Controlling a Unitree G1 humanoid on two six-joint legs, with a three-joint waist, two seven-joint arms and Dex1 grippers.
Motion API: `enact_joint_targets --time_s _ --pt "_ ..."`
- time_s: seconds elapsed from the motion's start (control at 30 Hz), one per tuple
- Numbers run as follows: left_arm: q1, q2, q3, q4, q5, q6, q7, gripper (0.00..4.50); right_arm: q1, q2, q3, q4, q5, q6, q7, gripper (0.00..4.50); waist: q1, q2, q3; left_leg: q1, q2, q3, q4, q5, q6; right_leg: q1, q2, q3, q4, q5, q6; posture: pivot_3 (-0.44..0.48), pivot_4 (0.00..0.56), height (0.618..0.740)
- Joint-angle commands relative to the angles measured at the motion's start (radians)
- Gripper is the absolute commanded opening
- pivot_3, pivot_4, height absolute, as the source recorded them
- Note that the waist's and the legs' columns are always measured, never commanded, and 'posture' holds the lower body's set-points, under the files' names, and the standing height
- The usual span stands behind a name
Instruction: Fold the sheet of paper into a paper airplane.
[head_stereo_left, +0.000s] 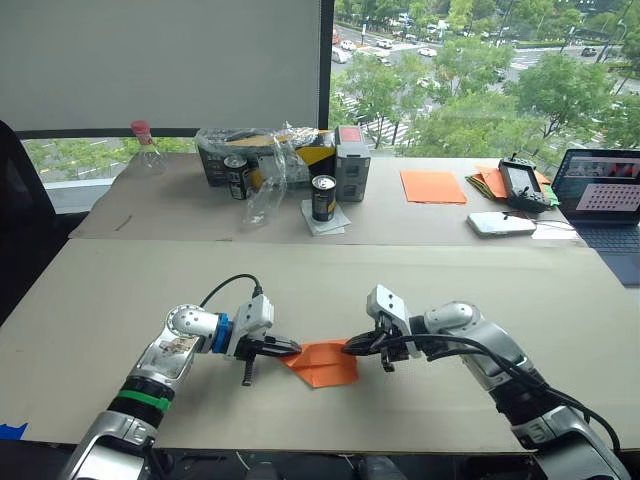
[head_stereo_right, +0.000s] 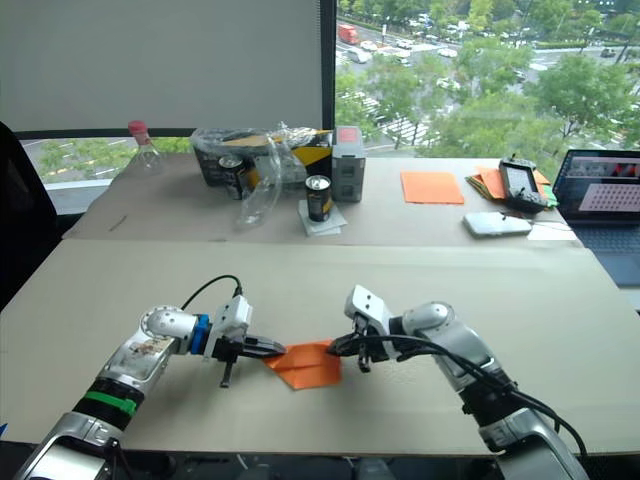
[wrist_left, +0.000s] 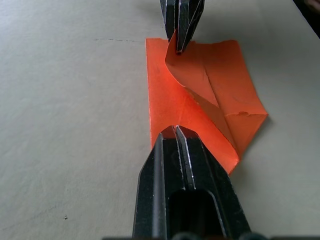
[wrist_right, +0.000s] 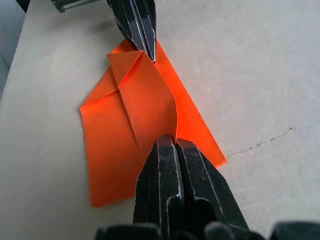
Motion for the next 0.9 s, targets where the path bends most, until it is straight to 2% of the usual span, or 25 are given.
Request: enact_joint_targets --time_s 0.03,0.43,0.7,0.9 --pt "0.025 0.012 -0.022 0.019 0.041 0.004 0.015 0.0 -0.026 0.004 0.002 0.028 -0.022 -0.031 0.012 0.03 0.0 0.0 0.0 0.0 0.0 0.0 0.0 0.0 0.0 0.0 0.0 0.0 0.0 0.0 0.0 0.0 0.15 0.72" --pt "0.05 0.011 0.022 -0.019 0.016 0.002 0.062 0.0 -0.133 0.05 0.087 0.232 -0.143 -0.092 0.043 0.03 -0.006 0.001 -0.001 0.008 0.0 0.0 0.0 0.0 0.0 0.007 0.0 0.0 0.003 0.0 0.0 0.0 0.15 0.72" --pt "0.07 0.025 0.139 -0.154 -0.1 0.112 0.111 0.0 -0.101 0.042 0.101 0.216 -0.157 -0.067 0.035 0.03 -0.007 0.001 -0.001 0.009 0.001 0.0 0.0 0.0 0.0 0.007 0.001 0.0 0.003 0.0 0.0 0.0 0.15 0.72" --pt "0.064 0.03 0.15 -0.245 -0.152 0.188 0.105 0.0 -0.077 0.037 0.103 0.182 -0.159 -0.044 0.029 0.03 -0.006 0.001 -0.001 0.008 0.001 -0.001 0.0 0.0 0.0 0.008 0.0 0.0 0.002 0.0 0.0 0.0 0.15 0.72"
